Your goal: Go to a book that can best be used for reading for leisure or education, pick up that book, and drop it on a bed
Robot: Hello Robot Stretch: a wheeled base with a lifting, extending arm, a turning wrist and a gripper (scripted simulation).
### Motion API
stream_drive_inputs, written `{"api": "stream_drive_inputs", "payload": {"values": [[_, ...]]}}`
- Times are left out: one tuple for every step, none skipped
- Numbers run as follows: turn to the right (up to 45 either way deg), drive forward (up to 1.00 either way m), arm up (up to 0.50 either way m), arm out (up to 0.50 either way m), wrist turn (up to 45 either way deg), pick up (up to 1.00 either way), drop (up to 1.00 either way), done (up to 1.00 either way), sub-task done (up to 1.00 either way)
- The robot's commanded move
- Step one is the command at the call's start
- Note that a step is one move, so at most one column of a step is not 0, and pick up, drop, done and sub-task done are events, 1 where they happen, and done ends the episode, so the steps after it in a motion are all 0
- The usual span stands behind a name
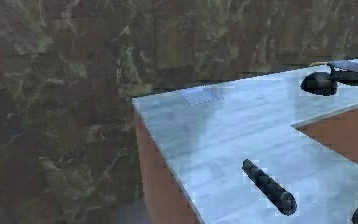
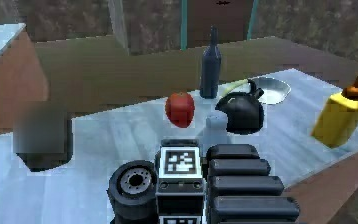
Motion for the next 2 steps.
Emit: {"api": "stream_drive_inputs", "payload": {"values": [[45.0, 0.00, 0.00, 0.00, 0.0, 0.00, 0.00, 0.00, 0.00], [33.0, 0.00, 0.00, 0.00, 0.0, 0.00, 0.00, 0.00, 0.00]]}}
